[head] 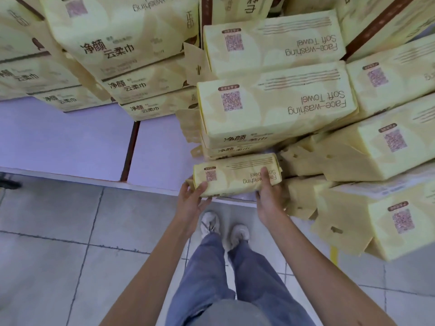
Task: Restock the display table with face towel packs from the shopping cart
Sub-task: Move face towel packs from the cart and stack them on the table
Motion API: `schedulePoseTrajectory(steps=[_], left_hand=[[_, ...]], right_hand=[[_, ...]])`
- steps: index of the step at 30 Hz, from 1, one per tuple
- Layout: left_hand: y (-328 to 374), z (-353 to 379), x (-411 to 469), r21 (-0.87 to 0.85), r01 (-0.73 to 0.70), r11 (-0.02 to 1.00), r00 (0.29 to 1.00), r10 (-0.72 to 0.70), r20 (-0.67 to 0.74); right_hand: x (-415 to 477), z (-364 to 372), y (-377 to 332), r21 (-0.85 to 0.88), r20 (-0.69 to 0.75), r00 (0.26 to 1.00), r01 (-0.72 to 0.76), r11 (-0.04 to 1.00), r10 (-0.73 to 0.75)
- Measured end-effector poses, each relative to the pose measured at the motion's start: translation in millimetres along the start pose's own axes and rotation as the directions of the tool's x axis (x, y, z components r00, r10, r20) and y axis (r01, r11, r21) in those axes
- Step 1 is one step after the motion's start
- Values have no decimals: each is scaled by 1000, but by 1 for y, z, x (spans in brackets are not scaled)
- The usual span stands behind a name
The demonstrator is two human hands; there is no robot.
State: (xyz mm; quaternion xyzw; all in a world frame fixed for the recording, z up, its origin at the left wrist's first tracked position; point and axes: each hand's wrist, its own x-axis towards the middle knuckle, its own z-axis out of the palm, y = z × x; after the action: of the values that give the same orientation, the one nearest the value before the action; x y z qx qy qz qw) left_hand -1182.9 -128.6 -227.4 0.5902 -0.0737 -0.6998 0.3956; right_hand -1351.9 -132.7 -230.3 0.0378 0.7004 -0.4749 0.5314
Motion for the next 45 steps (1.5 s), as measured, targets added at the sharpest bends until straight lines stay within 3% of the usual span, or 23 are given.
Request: schedulePoseTrajectory(steps=[4,8,15,19,23,27,30,36,40,45], left_hand=[[-11,20,-2,-89,33,995,999,-33,4],[-9,34,2,-129,65,990,997,-61,38],[-1,33,1,-41,85,996,996,-85,-3],[5,31,-5,81,70,994,996,-64,-69],[11,24,-24,215,23,976,997,-6,-82],[5,5,-49,431,-49,901,988,106,-108],[-8,-10,-77,527,-128,840,966,227,-127],[-62,-34,-141,627,-138,766,914,343,-218],[-110,-53,-187,520,-116,846,868,341,-362],[-165,-75,-235,314,-108,943,777,277,-565]], right_hand=[[6,9,-13,177,-76,988,-123,976,138],[14,9,-20,187,-148,977,-121,975,150],[11,8,-22,181,-95,986,-120,976,139],[1,2,-18,40,-28,991,-129,991,130],[-27,-10,-6,-197,153,973,-139,970,171],[-55,-27,2,-574,357,920,77,815,165],[-65,-43,4,-697,469,880,319,642,72],[-74,-77,5,-723,655,738,550,419,162],[-77,-92,22,-707,706,647,667,234,288],[-97,-82,52,-568,729,479,822,42,489]])
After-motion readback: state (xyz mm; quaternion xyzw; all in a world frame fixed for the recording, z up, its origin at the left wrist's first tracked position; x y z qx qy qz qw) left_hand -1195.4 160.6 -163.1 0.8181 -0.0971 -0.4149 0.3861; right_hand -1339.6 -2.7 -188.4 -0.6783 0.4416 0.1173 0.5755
